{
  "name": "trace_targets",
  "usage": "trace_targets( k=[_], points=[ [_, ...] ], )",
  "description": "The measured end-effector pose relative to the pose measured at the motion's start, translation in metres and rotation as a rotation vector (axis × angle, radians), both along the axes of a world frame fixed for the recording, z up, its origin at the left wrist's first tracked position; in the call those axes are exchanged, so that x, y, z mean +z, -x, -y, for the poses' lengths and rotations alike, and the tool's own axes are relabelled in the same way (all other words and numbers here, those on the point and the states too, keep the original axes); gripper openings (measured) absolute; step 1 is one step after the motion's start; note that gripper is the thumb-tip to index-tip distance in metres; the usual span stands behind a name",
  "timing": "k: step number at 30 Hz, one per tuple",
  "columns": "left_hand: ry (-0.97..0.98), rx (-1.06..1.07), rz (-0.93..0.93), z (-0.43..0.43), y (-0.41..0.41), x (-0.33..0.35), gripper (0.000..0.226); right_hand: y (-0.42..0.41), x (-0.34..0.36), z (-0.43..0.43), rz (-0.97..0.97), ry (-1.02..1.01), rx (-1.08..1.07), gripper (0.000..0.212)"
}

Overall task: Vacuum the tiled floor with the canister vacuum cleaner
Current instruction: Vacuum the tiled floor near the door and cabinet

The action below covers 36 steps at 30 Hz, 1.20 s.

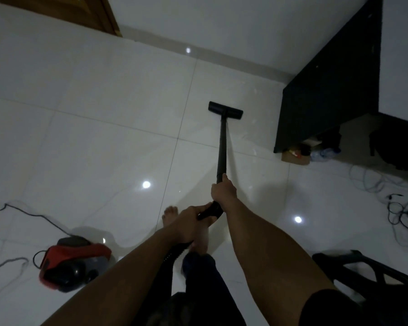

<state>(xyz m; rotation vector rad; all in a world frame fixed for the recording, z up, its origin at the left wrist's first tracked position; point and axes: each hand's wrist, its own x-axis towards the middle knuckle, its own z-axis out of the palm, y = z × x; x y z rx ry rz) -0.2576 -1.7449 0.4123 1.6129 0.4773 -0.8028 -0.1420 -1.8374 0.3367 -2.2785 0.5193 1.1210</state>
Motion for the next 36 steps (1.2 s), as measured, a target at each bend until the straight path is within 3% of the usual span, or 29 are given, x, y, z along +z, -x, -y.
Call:
trace_targets(
  k=[5,12,18,24,30,36],
  points=[
    [-0.035,-0.059,-0.017,-0.036,-0.044,-0.008,0.049,-0.043,-0.004,-0.031,-0.011,0.0,0.002,0.068],
    [0.037,-0.044,-0.039,-0.063,-0.094,-0.008,0.041,-0.084,-0.004,-0.06,0.081,0.026,-0.099,0.066],
    [0.052,-0.05,-0.061,-0.088,-0.132,-0.016,0.043,-0.124,-0.006,-0.073,0.026,-0.015,-0.205,0.065],
    [0.008,-0.007,-0.074,-0.08,-0.174,-0.021,0.039,-0.172,-0.014,-0.075,0.006,-0.027,-0.143,0.065],
    [-0.068,0.015,-0.055,-0.068,-0.215,-0.039,0.057,-0.222,-0.023,-0.075,-0.009,-0.036,-0.092,0.064],
    [-0.041,0.1,-0.062,-0.069,-0.258,-0.031,0.05,-0.267,-0.031,-0.083,0.009,-0.059,-0.063,0.066]
  ],
)
